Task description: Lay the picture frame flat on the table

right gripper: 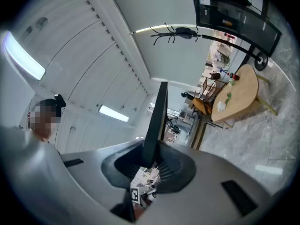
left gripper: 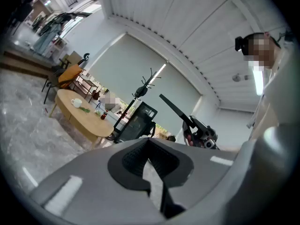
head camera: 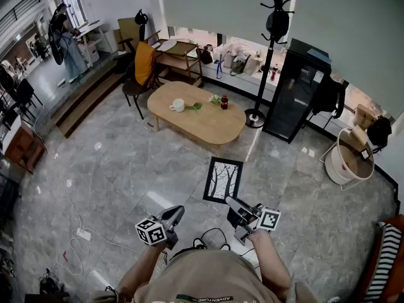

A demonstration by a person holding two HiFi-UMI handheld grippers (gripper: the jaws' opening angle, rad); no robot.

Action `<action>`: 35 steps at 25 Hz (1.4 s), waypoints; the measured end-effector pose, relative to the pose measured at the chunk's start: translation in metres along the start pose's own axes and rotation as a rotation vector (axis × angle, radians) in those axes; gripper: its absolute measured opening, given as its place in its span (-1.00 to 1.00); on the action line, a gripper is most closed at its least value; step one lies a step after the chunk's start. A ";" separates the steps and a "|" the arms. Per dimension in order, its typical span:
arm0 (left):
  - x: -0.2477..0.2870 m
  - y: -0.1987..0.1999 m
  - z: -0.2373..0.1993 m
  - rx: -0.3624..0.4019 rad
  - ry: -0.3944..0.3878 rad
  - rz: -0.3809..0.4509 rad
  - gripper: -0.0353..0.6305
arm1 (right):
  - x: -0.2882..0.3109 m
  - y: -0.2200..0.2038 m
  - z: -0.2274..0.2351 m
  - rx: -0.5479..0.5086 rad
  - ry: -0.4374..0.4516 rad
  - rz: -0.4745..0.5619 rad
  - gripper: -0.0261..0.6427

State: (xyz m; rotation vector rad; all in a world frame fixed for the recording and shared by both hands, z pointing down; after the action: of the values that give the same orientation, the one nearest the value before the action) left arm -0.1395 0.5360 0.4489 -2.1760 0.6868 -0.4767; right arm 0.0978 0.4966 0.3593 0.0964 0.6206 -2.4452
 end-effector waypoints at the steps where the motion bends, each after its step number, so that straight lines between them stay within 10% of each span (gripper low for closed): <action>1: 0.009 0.009 -0.006 0.041 0.007 -0.011 -0.88 | 0.005 0.004 0.003 -0.012 -0.002 0.003 -0.72; 7: 0.053 0.064 -0.034 0.362 0.184 -0.038 -0.88 | 0.045 0.005 0.008 -0.020 0.005 0.020 -0.72; 13: 0.081 0.080 -0.035 0.460 0.187 -0.067 -0.88 | 0.084 -0.003 0.004 -0.034 0.022 0.028 -0.72; 26: 0.125 0.077 -0.064 0.389 0.133 -0.126 -0.88 | 0.106 0.023 0.046 0.015 -0.033 0.042 -0.72; 35: 0.212 0.121 -0.128 0.373 0.165 -0.151 -0.88 | 0.156 0.126 0.119 -0.007 -0.001 -0.040 -0.72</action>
State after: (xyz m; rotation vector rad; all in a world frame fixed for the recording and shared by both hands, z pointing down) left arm -0.0801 0.2670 0.4574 -1.8551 0.4766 -0.8032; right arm 0.0528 0.2689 0.3807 0.0805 0.6357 -2.4813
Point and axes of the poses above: the fingertips, and each gripper's own axes: x forward along the fingers, z to its right, y out of its top, the point moved 4 cm from there along -x, backward along the fingers, and after that the axes turned 6 degrees about -y, right-handed, at the moved point
